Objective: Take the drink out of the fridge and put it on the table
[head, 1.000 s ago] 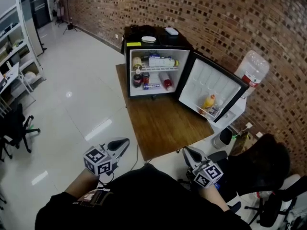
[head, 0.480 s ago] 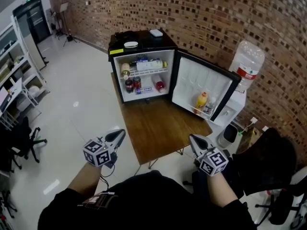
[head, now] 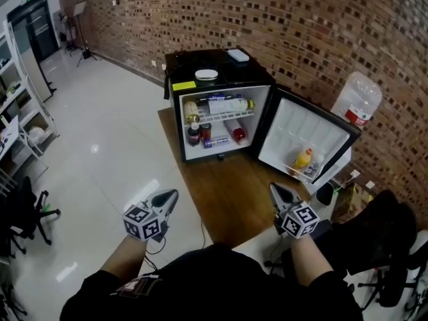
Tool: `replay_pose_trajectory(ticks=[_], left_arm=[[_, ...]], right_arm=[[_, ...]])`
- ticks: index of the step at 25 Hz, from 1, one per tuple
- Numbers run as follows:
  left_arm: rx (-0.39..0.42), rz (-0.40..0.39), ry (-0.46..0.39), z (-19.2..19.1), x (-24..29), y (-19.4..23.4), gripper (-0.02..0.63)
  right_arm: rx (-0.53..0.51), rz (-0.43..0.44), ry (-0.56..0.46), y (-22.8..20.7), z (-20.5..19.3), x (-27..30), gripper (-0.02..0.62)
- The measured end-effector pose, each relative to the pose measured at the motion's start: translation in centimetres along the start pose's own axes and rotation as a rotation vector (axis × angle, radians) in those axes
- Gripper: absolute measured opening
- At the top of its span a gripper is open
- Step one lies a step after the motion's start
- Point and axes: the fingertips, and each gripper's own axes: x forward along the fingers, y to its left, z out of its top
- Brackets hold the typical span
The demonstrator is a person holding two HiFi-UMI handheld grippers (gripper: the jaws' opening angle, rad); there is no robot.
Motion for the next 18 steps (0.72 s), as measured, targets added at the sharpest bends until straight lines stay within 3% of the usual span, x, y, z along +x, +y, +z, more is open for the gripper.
replay_pose_trajectory(ticks=[5, 9, 13, 18], left_arm=[[0.012, -0.037, 0.045, 0.1, 2.0, 6.7, -0.003], [0.054, -0.04, 0.086, 0.0, 6.5, 8.7, -0.003], [0.139, 0.007, 0.144, -0.2, 12.6, 8.7, -0.003], [0.304, 0.138, 0.26, -0.4, 21.0, 8.3, -0.003]], right_arm=[[0.016, -0.068, 0.032, -0.9, -0.2, 6.3, -0.014], [0.02, -0.07, 0.061, -3.0, -0.8, 8.5, -0.014], [0.023, -0.002, 0.088, -5.9, -2.6, 8.9, -0.014], [-0.032, 0.15, 0.175, -8.2, -6.7, 7.6, -0.014]])
